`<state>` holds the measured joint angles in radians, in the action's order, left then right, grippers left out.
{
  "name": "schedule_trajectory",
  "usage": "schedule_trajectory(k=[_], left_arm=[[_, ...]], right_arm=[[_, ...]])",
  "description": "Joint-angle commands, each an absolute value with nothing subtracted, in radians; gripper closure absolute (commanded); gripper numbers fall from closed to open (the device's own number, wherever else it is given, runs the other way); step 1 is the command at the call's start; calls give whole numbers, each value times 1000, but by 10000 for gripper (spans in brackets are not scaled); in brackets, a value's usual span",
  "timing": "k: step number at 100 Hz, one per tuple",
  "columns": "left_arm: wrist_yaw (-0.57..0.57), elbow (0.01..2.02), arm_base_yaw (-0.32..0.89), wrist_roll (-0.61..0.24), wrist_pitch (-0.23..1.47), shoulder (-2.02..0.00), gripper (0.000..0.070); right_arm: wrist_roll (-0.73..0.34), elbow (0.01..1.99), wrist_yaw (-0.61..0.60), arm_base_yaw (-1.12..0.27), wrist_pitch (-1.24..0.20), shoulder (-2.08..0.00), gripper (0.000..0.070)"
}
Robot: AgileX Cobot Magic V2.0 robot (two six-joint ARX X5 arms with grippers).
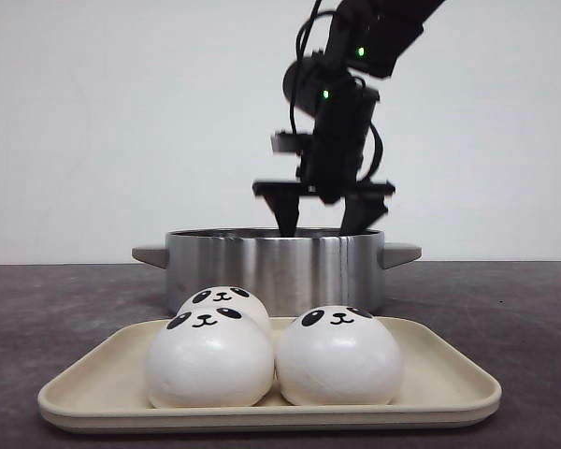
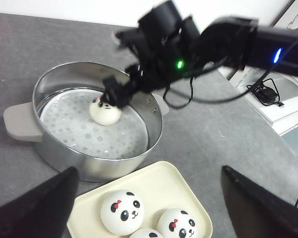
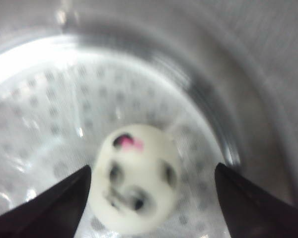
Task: Steam buns
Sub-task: 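Lower the bun into the steamer pot and open the right gripper, then reach the left gripper down and grasp the other back panda bun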
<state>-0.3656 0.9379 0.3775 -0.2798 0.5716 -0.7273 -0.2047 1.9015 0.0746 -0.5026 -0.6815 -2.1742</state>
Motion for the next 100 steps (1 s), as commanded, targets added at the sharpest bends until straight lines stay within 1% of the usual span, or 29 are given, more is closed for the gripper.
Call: schedule_trajectory(k=[1,7,11,14,18,19,21,23,25,39,51,60,71,86,100], left_arm=[[-363,950,382,-270,562,-732,145],[-364,950,382,-270,562,-732,145],[-364,950,382,-270,564,-732,145],[-364,950,382,-270,567,-732,145],[-364,950,382,-270,575,-732,145],[-364,950,382,-270,577,-733,146],[-364,950,382,-270,584,-735,146],[-364,950,382,-270,590,-737,146],[-364,950,382,-270,596,-740,146],[-356,950,414,-269,650,-794,146],[-298,950,487,-270,692,-884,146],[-253,950,550,-280,687,-963,146],[-200,954,608,-308,676,-1063,146],[-191,957,666,-361,640,-1198,146],[-176,957,696,-397,587,-1314,146]], right_arm=[[-217,1992,78,-506,-696,-2158,198],[-216,2056,78,-506,-739,-2158,212],[-216,2096,78,-507,-775,-2158,269],[-213,2136,78,-510,-815,-2156,405],[-195,2181,76,-515,-872,-2151,649],[-190,2192,76,-517,-887,-2149,700],[-179,2209,78,-520,-912,-2142,700],[-173,2223,80,-524,-932,-2134,671],[-169,2234,80,-527,-949,-2122,683],[-168,2245,80,-580,-1000,-1988,683],[-144,2245,115,-670,-1025,-1835,683],[-122,2245,182,-758,-1033,-1722,683],[-123,2245,273,-875,-1051,-1602,683],[-147,2245,422,-1008,-1100,-1466,684],[-185,2245,501,-1099,-1141,-1376,684]])
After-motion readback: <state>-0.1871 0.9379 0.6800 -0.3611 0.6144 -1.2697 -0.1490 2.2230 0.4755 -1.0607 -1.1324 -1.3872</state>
